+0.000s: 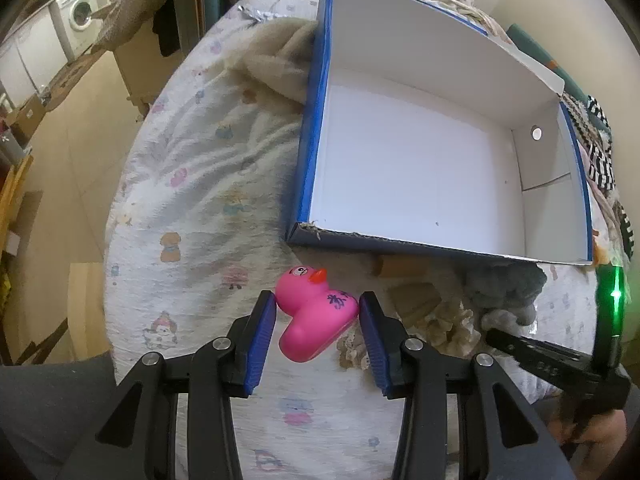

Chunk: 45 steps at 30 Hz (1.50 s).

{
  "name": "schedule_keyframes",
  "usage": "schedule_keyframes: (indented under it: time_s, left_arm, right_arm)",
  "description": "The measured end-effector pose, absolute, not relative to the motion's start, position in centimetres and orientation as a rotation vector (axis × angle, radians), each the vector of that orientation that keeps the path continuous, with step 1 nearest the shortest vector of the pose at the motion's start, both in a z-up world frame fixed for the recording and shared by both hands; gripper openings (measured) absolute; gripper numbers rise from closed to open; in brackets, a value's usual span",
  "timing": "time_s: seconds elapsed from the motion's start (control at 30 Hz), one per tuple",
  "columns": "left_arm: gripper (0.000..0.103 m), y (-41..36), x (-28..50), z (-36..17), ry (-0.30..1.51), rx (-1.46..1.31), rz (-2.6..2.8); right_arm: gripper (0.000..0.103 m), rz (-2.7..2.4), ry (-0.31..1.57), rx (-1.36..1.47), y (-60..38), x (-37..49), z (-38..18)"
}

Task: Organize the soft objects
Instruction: 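Grasp the pink rubber duck with the left gripper while the right gripper grasps the white sock, then carry the pink duck into the box and open the left gripper while the right gripper carries the sock in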

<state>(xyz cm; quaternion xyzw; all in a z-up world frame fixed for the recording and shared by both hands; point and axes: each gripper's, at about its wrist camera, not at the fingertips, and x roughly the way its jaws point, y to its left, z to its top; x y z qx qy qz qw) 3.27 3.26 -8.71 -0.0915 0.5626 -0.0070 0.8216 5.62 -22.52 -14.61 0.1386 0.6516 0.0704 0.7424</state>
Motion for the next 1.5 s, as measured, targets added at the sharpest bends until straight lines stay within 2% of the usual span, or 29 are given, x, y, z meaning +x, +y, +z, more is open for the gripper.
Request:
schedule_keyframes:
  time_s: [0.13, 0.63, 0.8, 1.07, 1.33, 1.5]
  left_arm:
    - [0.039, 3.2, 2.8, -8.3, 1.174, -0.169, -0.001]
    - [0.039, 4.3, 1.2, -9.5, 1.197, -0.125, 0.116]
    - [0.039, 3.8, -0.2, -7.2, 1.134, -0.1, 0.104]
    - [0.039, 3.9, -0.5, -2.6, 1.052, -0.096, 0.094]
    - [0.039, 2.8, 2.2, 2.0, 0.961, -0.071, 0.08]
    - [0.039, 1.3, 5.4, 3.1, 0.929, -0.025, 0.074]
  right_arm:
    - [0.011, 0.173, 1.387, 0.309, -22.4, 4.3, -13.1]
    - [0.011, 0.245, 1.246, 0.281, -22.8, 1.4, -8.6]
    - [0.011, 0.276, 1.193, 0.279, -22.9, 0.0, -5.7]
    - [0.011, 0.308, 1.004, 0.272, -24.1, -0.3, 0.2]
    - [0.011, 0.313, 0.89, 0.299, -24.4, 3.7, 3.6]
    - [0.011, 0.301, 0.862, 0.289, -24.0, 7.3, 4.1]
